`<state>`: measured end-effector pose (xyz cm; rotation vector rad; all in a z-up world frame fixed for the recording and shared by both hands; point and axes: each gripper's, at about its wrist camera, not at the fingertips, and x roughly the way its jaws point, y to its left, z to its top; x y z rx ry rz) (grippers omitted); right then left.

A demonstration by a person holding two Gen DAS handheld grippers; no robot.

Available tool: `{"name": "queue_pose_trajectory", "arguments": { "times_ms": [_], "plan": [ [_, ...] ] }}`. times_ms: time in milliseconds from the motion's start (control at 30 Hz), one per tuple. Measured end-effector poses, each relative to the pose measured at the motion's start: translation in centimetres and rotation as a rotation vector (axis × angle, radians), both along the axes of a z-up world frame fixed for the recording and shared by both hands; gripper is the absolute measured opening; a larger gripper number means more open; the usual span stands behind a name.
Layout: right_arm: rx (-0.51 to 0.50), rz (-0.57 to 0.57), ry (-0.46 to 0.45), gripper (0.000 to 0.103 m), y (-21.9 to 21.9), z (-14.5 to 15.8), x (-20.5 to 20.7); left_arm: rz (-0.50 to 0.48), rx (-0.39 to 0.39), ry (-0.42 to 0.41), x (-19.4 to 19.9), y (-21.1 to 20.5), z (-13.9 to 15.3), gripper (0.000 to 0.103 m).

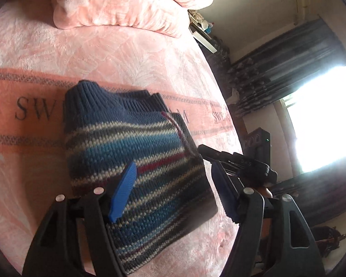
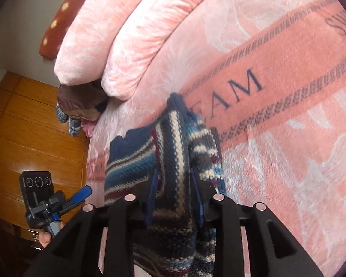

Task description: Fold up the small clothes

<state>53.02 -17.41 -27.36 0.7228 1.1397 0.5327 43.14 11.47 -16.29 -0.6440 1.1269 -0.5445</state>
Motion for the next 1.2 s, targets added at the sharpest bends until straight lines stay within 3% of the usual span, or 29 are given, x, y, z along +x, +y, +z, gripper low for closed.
{"name": "queue_pose_trajectory", "arguments": {
  "times_ms": [100,167,233,267,333,400,500,600,633,667,733,800,933,1000,1033,1133,1167,1200],
  "plan": [
    [0.021,0.076,-0.029,0.029,1.7,1.2,1.1,0.007,0.061,0.051,3.2,0.1,-2.0,0.066],
    [-0.011,0.143,0.011,0.028,3.3,-0.3,1.8,0.002,0.097,0.106,4.8,0.0,-4.3,0.064],
    [-0.104,0.144,0.054,0.005,4.3,-2.9,2.9,0.009,0.147,0.129,5.6,-0.4,-6.3,0.063],
    [-0.087,0.135,0.064,0.004,3.9,-4.0,3.2,0.007,0.172,0.127,5.8,-0.5,-7.0,0.061],
    [-0.043,0.104,0.082,0.004,3.0,-4.1,3.3,0.001,0.220,0.114,6.3,-1.2,-7.1,0.061],
    [-0.059,0.097,0.045,0.006,2.4,-2.4,2.3,0.012,0.216,0.110,6.1,-0.8,-5.8,0.061],
    [-0.022,0.149,-0.021,0.006,1.6,0.2,-1.3,0.021,0.222,0.031,3.7,0.2,-2.6,0.061],
    [0.024,0.199,-0.033,0.006,1.5,0.3,-4.2,-0.057,0.068,-0.038,-0.5,0.1,-0.9,0.061],
    [0.010,0.214,-0.026,0.006,1.5,-0.3,-4.8,-0.088,0.032,-0.043,-1.7,-0.7,-0.9,0.061],
    [-0.041,0.212,-0.012,0.000,1.6,-1.4,-5.0,-0.121,0.032,-0.037,-2.3,-1.7,-1.5,0.062],
    [-0.071,0.193,0.016,0.000,1.3,-3.6,-5.2,-0.137,0.099,0.013,-2.9,-2.8,-4.3,0.053],
    [-0.062,0.180,0.025,0.000,1.2,-3.3,-5.7,-0.136,0.119,0.032,-3.0,-3.2,-5.8,0.051],
    [-0.038,0.182,-0.043,0.005,0.7,0.8,-7.9,-0.109,0.128,-0.020,-2.9,-3.0,-2.6,0.059],
    [-0.029,0.193,-0.054,0.005,0.3,1.2,-9.3,-0.131,0.080,-0.058,-4.3,-2.8,-0.9,0.061],
    [-0.045,0.198,-0.040,0.005,0.3,0.5,-9.9,-0.143,0.093,-0.063,-5.0,-3.0,-0.8,0.064],
    [-0.067,0.202,0.052,0.000,0.2,-3.3,-10.1,-0.163,0.207,0.039,-5.5,-3.8,-4.7,0.065],
    [-0.045,0.198,0.062,0.000,-0.1,-3.4,-10.1,-0.159,0.217,0.036,-6.0,-3.9,-5.2,0.065],
    [-0.027,0.198,0.059,0.006,-0.4,-2.6,-10.1,-0.153,0.220,0.017,-6.4,-3.9,-4.6,0.067]
  ]
}}
